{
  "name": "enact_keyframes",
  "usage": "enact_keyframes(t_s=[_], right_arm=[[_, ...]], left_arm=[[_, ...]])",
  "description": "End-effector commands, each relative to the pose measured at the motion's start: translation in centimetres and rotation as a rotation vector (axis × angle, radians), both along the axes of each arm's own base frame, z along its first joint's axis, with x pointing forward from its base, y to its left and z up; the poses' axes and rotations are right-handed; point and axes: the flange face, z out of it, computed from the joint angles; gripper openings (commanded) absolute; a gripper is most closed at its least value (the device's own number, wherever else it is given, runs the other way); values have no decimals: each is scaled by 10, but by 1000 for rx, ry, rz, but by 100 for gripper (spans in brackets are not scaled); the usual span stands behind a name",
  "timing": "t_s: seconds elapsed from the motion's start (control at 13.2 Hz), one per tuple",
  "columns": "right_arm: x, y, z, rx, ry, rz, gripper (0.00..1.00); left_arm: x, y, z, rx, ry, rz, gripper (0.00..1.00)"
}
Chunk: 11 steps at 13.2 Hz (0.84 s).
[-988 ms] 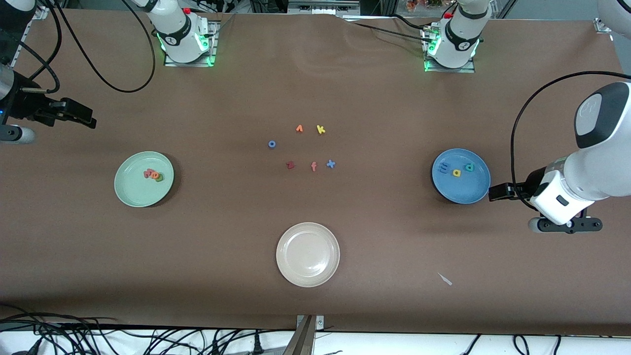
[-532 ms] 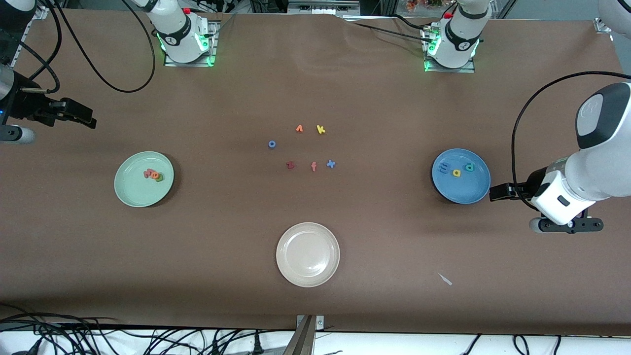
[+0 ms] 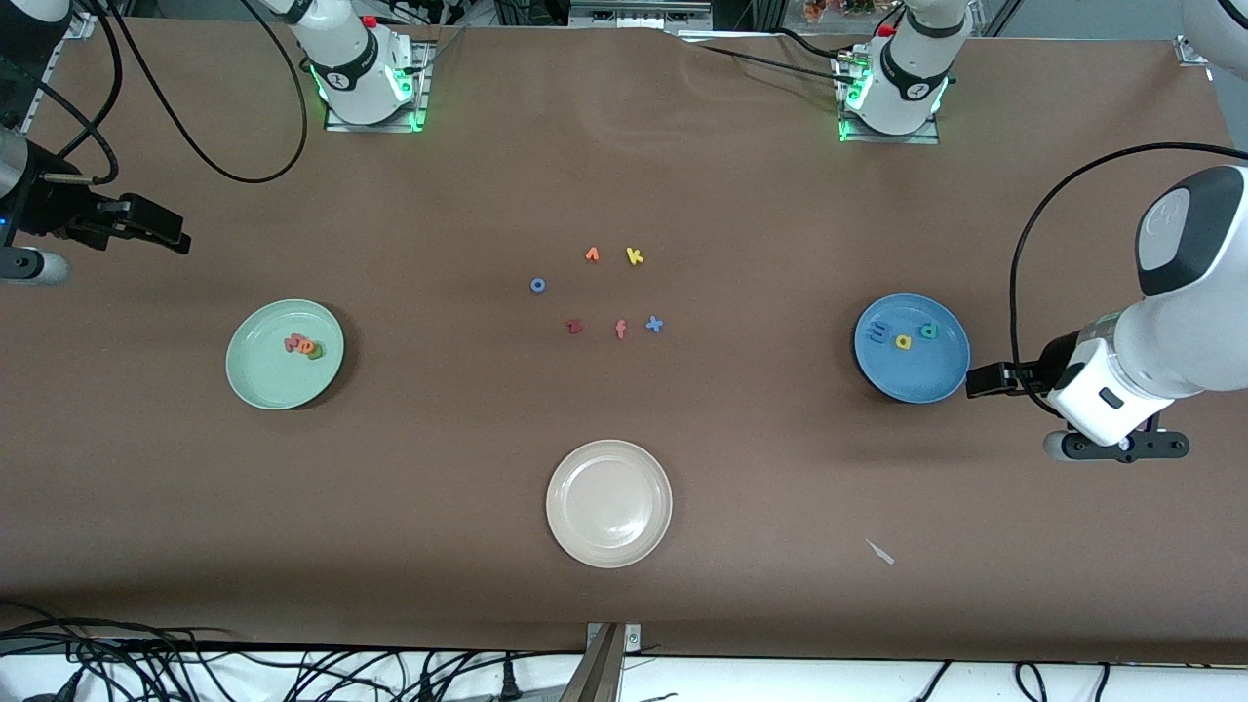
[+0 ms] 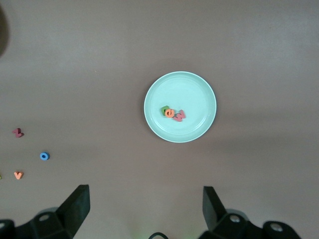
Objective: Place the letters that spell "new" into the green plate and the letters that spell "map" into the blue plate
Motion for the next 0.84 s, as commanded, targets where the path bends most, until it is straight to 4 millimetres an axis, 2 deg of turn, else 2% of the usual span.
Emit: enact_keyframes(t_s=[0.0, 0.46, 0.68, 0.76], right_arm=[[1, 1, 5, -6, 1, -9, 100], [1, 1, 5, -6, 1, -9, 100], [1, 1, 5, -6, 1, -9, 100], [1, 1, 5, -6, 1, -9, 100]], left_arm=[[1, 5, 6, -3, -3, -5, 100], [0, -1, 10, -3, -8, 6, 100], [1, -22, 5, 17, -4, -21, 100], [2, -20, 3, 45, -1, -6, 100]])
